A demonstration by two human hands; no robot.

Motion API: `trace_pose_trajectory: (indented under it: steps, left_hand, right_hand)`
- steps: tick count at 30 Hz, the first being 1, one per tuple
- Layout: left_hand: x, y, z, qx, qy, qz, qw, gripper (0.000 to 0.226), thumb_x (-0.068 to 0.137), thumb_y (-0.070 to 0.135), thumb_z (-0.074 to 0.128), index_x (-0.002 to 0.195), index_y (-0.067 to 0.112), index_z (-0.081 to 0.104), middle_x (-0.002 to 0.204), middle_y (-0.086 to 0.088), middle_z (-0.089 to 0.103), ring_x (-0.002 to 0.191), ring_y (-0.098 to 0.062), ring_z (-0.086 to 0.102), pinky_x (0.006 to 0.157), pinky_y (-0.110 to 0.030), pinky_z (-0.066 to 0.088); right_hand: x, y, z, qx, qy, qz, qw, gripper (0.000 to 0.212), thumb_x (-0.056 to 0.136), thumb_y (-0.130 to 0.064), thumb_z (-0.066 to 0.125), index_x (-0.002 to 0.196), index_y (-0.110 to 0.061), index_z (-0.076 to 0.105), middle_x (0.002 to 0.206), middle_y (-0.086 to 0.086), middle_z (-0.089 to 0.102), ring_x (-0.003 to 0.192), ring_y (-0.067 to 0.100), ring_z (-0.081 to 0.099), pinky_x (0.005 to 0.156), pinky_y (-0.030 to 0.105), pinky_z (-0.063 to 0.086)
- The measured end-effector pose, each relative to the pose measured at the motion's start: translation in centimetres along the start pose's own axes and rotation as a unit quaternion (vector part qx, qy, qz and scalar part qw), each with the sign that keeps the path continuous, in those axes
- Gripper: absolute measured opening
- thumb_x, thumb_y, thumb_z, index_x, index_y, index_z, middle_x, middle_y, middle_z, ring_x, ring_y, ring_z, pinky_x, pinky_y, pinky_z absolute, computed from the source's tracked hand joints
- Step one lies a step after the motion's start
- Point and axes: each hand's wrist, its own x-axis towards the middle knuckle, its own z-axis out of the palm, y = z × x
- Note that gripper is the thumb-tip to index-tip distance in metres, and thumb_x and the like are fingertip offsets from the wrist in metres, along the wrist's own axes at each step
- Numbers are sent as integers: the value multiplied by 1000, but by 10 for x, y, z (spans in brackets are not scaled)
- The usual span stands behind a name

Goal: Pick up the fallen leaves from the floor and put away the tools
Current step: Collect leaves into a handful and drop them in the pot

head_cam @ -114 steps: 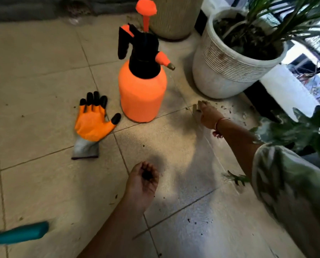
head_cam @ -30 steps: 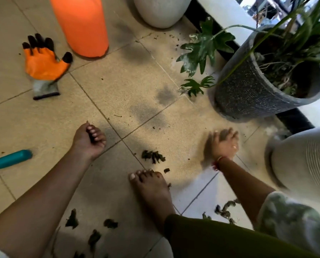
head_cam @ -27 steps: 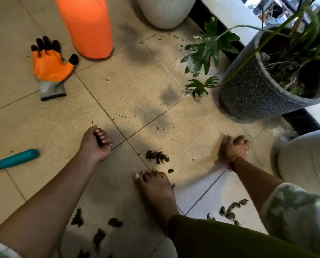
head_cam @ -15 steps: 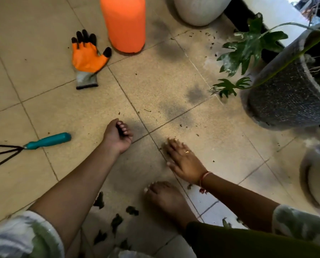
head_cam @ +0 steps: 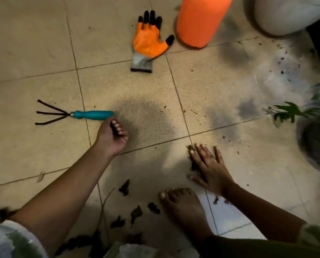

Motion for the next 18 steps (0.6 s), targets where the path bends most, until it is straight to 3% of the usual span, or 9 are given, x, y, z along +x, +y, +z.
trace_pose_trajectory:
  steps: [6,9,11,15,18]
  left_hand:
    - [0,-13,-6,-42,-10,-24,999,40,99,31,44,60,20,44,46,8,37,39,-4,34,37,-13,29]
    - [0,-13,-5,-49,-11,-33,998,40,99,32,43,61,20,43,44,7,37,37,-4,34,36,-13,29]
    - [0,-10,-5,-41,-11,-30,999,40,99,31,42,61,20,43,44,7,37,38,-4,34,38,-13,28]
    - [-4,10,-6,-19,-13,-2,1000,39,100,27,41,61,19,43,44,7,37,38,-4,33,39,-14,27]
    - [-7,36,-15,-68,-22,26,997,40,99,26,42,60,19,44,44,7,38,37,-3,34,37,-13,27]
  right_hand:
    - [103,-20,-40,17,60,-35,997,74,93,-64,20,152,-23,0,158,7,4,146,22,4,117,42,-8]
    - [127,2,-52,90,109,127,982,76,92,-63,23,152,-25,-1,159,5,-8,147,18,-6,115,36,-16]
    - [134,17,-55,105,93,175,975,77,90,-66,19,152,-25,-3,159,5,-9,147,18,-7,116,40,-12]
    - [141,-4,-53,75,48,74,993,80,88,-69,14,152,-23,4,159,5,-2,147,20,-5,118,44,-5]
    - [129,-53,-40,79,-5,-43,996,82,89,-71,7,152,-20,9,159,5,1,147,20,-3,119,47,1]
